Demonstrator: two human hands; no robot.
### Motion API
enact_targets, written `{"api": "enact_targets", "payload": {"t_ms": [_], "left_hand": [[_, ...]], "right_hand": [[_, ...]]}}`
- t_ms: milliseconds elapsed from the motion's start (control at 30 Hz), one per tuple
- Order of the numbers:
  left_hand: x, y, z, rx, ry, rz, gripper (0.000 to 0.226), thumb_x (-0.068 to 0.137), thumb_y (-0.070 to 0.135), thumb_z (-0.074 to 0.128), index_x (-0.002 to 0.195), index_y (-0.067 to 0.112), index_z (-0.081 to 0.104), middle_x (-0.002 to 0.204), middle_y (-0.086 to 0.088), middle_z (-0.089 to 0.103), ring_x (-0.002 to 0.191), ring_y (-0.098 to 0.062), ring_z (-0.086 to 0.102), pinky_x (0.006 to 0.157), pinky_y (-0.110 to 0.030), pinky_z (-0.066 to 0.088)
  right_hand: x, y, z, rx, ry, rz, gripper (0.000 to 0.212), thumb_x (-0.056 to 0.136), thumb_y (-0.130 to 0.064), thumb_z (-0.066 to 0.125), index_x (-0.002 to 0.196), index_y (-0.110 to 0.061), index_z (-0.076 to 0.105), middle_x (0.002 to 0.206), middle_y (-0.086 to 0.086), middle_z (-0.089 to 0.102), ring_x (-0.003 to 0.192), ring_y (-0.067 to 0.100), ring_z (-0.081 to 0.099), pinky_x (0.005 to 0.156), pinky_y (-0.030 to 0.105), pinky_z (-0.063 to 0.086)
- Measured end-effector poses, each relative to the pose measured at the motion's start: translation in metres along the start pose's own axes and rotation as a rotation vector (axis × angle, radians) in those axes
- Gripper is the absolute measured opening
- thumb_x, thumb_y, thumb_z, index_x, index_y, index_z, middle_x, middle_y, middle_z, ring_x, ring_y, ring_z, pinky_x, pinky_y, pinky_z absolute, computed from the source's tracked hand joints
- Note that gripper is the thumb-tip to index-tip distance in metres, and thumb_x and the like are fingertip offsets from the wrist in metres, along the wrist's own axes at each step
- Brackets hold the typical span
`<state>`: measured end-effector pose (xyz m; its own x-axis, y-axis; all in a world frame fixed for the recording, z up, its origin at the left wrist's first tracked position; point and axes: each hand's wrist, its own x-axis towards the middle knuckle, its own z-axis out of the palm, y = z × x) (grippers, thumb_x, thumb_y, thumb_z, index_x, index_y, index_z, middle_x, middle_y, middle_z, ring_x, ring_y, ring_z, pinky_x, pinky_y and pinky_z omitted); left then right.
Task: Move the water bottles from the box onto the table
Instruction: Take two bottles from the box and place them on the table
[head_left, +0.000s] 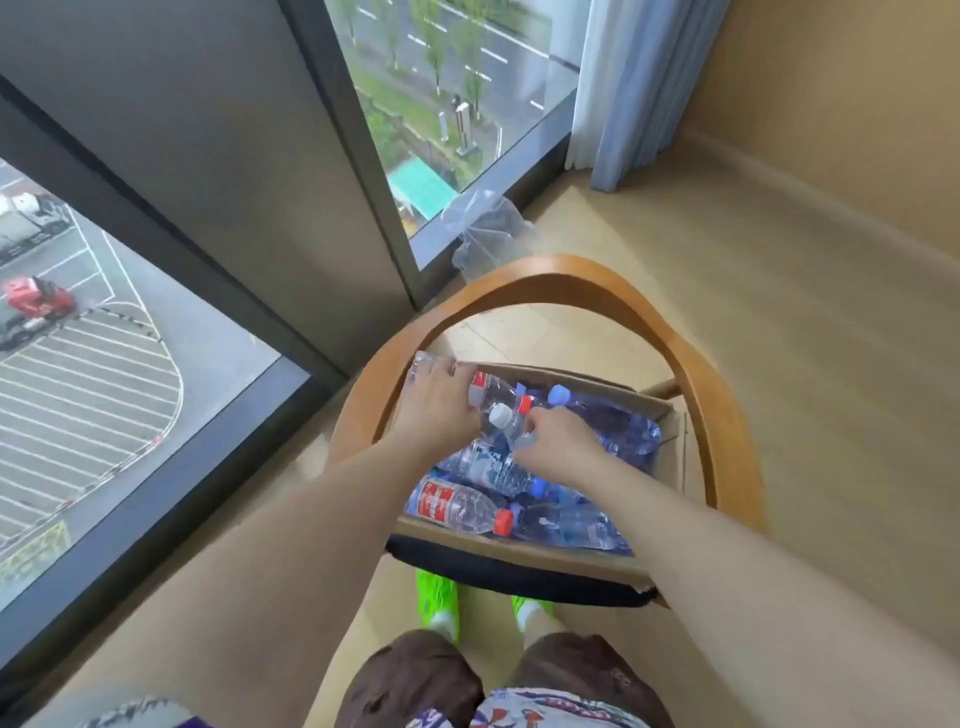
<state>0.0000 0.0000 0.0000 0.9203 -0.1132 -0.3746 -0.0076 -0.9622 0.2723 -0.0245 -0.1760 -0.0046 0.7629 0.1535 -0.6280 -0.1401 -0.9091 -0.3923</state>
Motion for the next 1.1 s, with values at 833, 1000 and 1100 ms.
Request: {"api": "enact_targets", "payload": {"t_ms": [833, 1000, 1100], "left_hand": [[0.051, -0.017, 0.02, 0.198, -0.272, 0.09, 0.048, 0.074, 0.022, 0.076, 0.107, 0.016, 0.042, 0.099, -0.005, 0.063, 0.085, -0.027, 0.06, 0.079, -0.041, 0.054], [0.048, -0.032, 0.003, 0.009, -0.267, -0.066, 0.09, 0.065, 0.032, 0.085, 0.136, 0.007, 0.036, 0.095, -0.005, 0.06, 0.089, -0.024, 0.063, 0.075, -0.037, 0.061], [0.049, -0.029, -0.021, -0.066, -0.176, -0.111, 0.084, 0.059, 0.036, 0.083, 0.129, 0.016, 0.042, 0.103, -0.004, 0.06, 0.087, -0.021, 0.062, 0.072, -0.038, 0.061]], "right_hand": [[-0.004, -0.051, 0.072, -0.054, -0.188, -0.02, 0.058, 0.064, -0.058, 0.083, 0.095, -0.016, 0.057, 0.093, 0.001, 0.052, 0.095, 0.025, 0.057, 0.07, 0.031, 0.04], [-0.001, -0.052, 0.036, -0.002, -0.056, 0.004, 0.062, 0.052, -0.055, 0.091, 0.094, -0.019, 0.064, 0.09, 0.0, 0.062, 0.092, 0.027, 0.059, 0.065, 0.033, 0.043], [0.0, -0.051, 0.009, 0.106, 0.047, -0.013, 0.075, 0.045, -0.052, 0.093, 0.106, -0.029, 0.056, 0.092, -0.005, 0.058, 0.094, 0.022, 0.054, 0.065, 0.035, 0.044]]}}
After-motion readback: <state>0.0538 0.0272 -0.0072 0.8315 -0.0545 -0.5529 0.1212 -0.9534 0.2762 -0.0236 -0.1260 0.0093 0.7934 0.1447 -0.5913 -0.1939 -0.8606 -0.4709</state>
